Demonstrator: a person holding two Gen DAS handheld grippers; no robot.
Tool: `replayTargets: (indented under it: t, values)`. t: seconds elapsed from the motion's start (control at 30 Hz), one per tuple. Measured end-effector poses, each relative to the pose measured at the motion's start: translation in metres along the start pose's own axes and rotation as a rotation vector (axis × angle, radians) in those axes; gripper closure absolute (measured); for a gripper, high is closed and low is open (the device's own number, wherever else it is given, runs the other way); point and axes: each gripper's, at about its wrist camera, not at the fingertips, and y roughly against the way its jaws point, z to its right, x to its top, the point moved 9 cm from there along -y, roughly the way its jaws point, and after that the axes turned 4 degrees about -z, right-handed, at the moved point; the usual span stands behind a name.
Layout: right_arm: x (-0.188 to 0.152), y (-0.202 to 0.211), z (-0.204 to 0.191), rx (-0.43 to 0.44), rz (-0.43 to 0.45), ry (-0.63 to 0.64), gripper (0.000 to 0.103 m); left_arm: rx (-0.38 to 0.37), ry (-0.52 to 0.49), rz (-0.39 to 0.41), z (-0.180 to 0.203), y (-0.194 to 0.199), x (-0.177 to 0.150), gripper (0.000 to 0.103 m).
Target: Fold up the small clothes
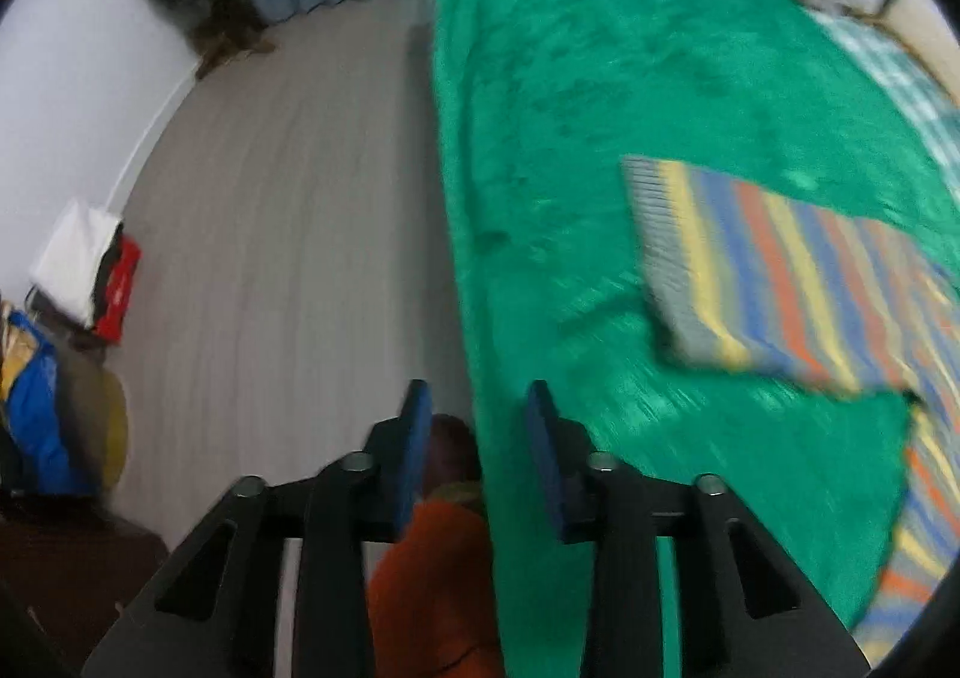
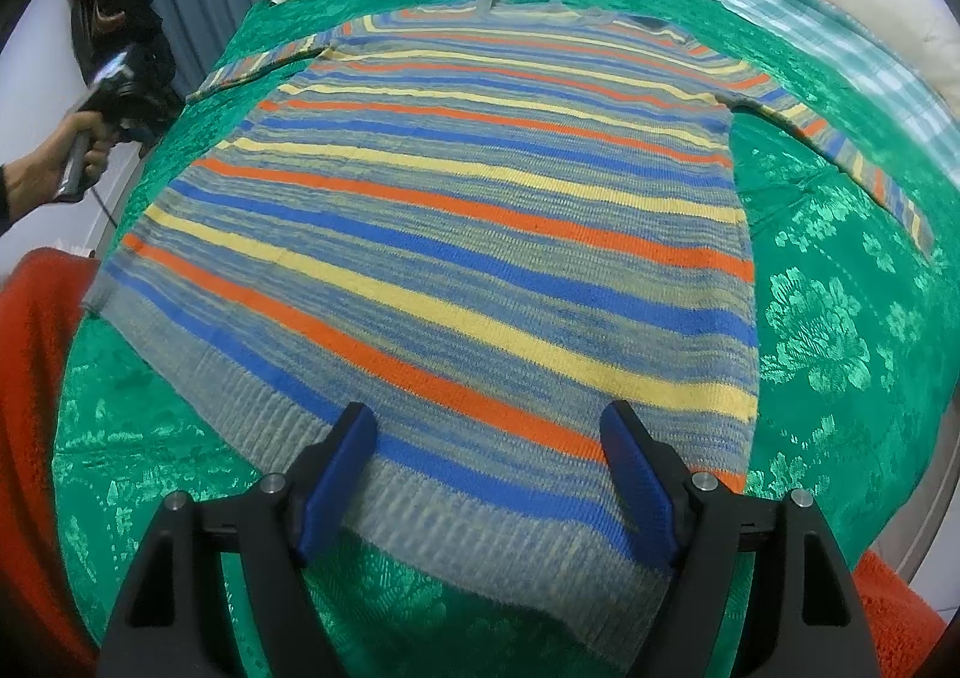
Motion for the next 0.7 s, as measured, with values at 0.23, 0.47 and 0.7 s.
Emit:
replayTargets:
  t: [0.23, 0.47, 0.7]
  values:
    - [0.002, 0.019, 0.004, -0.025, 0.001, -0.036, 0.026, -0.213, -0.261, 0.081, 0.097, 0.103, -0.099, 0.025]
    - [0.015, 0.059, 0.012, -0.074, 0.053, -0.089, 0.026, -0.380, -0.558, 0.059, 0.216, 0.140, -0.224, 0.020]
    - [-0.038, 0.013, 0.007, -0.104, -0.094, -0.069, 0.023, -0.263, -0.645, 0.016, 0.212, 0.110, -0.307, 0.010]
